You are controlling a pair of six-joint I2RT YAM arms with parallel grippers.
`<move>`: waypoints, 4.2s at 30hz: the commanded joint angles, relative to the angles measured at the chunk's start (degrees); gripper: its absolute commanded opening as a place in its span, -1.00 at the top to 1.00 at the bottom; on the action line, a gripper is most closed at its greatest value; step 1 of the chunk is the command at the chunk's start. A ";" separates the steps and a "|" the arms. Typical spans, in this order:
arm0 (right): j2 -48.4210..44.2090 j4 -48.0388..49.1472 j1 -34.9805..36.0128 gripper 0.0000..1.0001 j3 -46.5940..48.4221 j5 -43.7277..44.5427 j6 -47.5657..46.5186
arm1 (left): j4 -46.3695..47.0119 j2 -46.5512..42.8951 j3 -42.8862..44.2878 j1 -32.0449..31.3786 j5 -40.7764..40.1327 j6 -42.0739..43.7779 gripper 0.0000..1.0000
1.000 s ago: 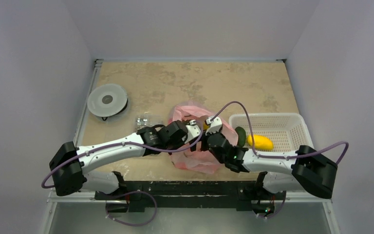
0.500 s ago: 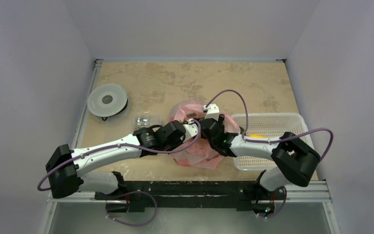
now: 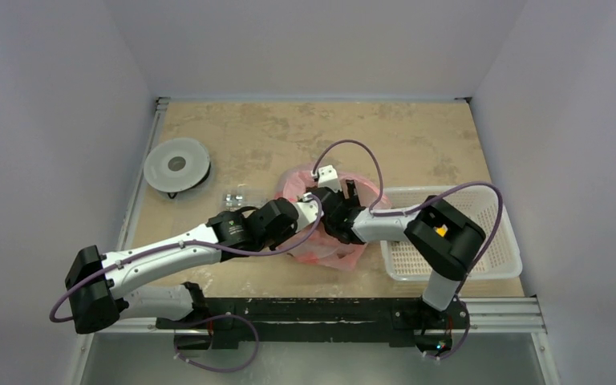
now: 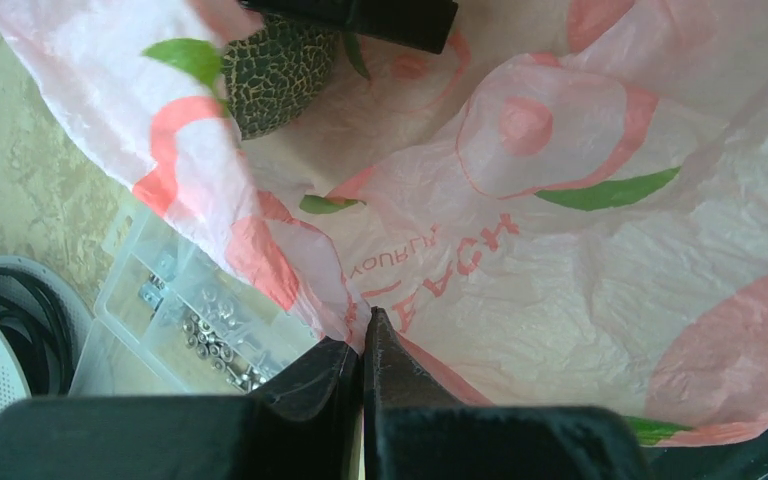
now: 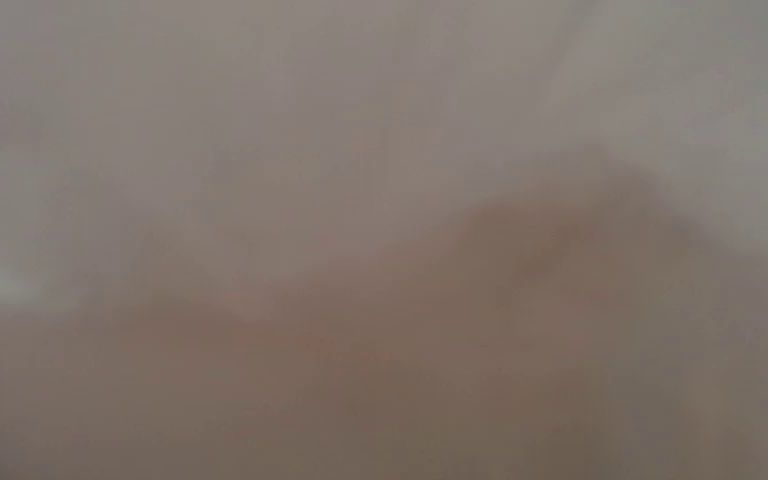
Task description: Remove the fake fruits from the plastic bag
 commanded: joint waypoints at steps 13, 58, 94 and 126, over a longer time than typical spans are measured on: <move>4.45 -0.46 0.11 0.15 0.33 -9.04 4.56 | 0.81 -0.41 -0.67 -0.11 -9.92 0.75 1.00; -33.52 -9.13 -0.06 1.00 4.33 -28.51 10.11 | -0.35 0.15 2.74 5.78 -6.20 -0.58 1.00; -46.32 -30.11 -56.17 0.99 -16.48 -17.88 29.88 | -2.20 -0.27 3.00 5.43 -6.26 -1.22 1.00; -50.79 -23.22 -23.57 -0.98 -2.94 -28.36 10.71 | -1.51 1.74 2.98 5.43 -6.17 -0.88 1.00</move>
